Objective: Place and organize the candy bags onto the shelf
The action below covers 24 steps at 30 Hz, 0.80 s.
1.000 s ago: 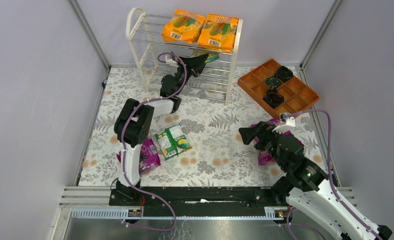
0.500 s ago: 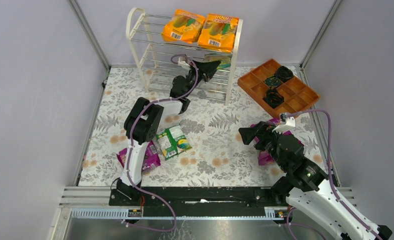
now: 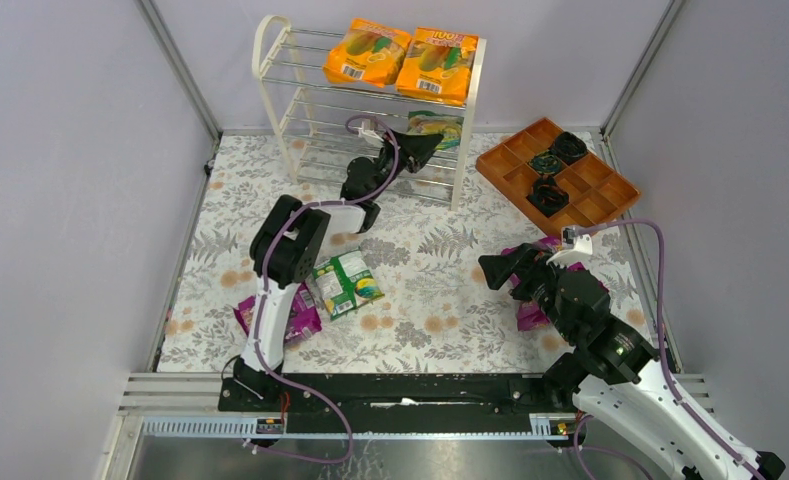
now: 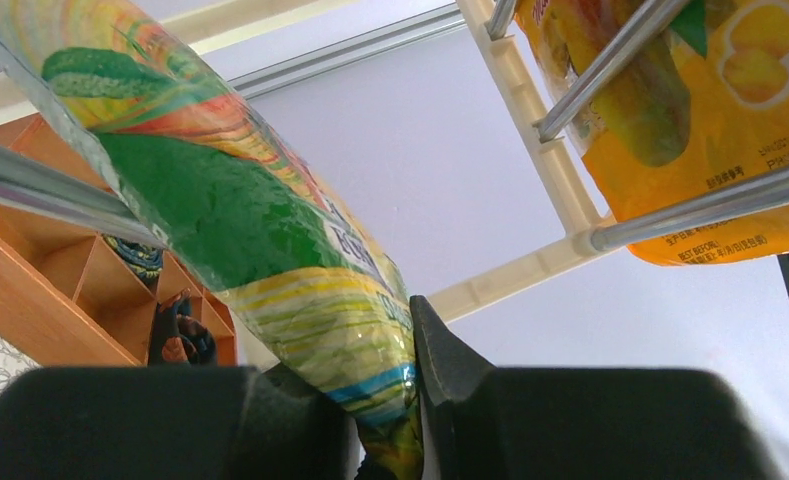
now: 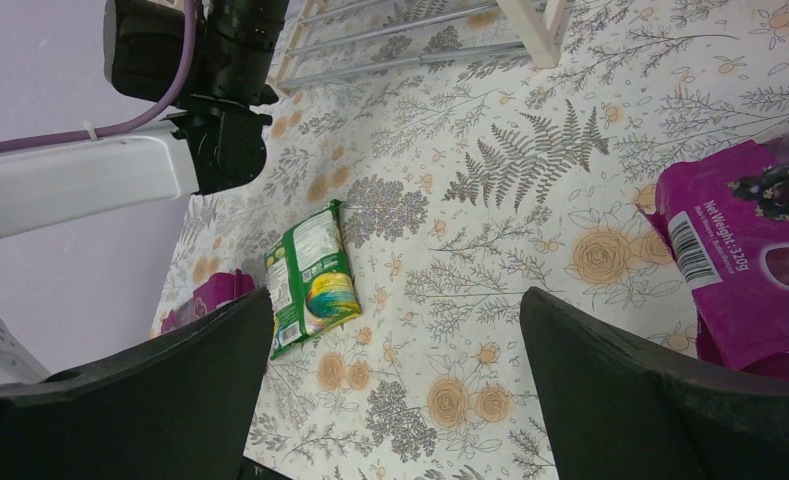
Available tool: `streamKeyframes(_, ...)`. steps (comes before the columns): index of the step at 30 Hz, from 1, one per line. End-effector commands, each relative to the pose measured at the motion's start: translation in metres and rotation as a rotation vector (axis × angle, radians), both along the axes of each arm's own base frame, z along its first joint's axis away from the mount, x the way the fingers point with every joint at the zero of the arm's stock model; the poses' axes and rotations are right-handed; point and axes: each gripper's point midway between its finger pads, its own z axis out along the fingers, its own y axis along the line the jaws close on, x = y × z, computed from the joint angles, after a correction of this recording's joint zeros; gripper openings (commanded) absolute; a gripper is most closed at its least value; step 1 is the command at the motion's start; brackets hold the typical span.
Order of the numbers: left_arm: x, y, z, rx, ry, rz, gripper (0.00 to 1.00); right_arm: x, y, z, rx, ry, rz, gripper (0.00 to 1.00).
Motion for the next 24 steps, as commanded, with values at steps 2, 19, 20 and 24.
streamKeyframes(2,-0.018,-0.004,-0.01,0.035,0.06,-0.079,0.31,0.003,-0.001,0.012,0.026,-0.03,-0.019,1.0)
streamKeyframes(19,-0.036,0.011,-0.031,0.232,0.221,-0.135,0.58,0.003,0.0,0.009,0.028,-0.029,-0.017,1.0)
streamKeyframes(20,-0.037,0.015,-0.034,0.239,0.229,-0.133,0.58,0.003,-0.001,0.009,0.028,-0.03,-0.019,1.0)
streamKeyframes(24,-0.038,0.029,-0.035,0.245,0.236,-0.115,0.59,0.003,-0.001,0.009,0.029,-0.031,-0.019,1.0)
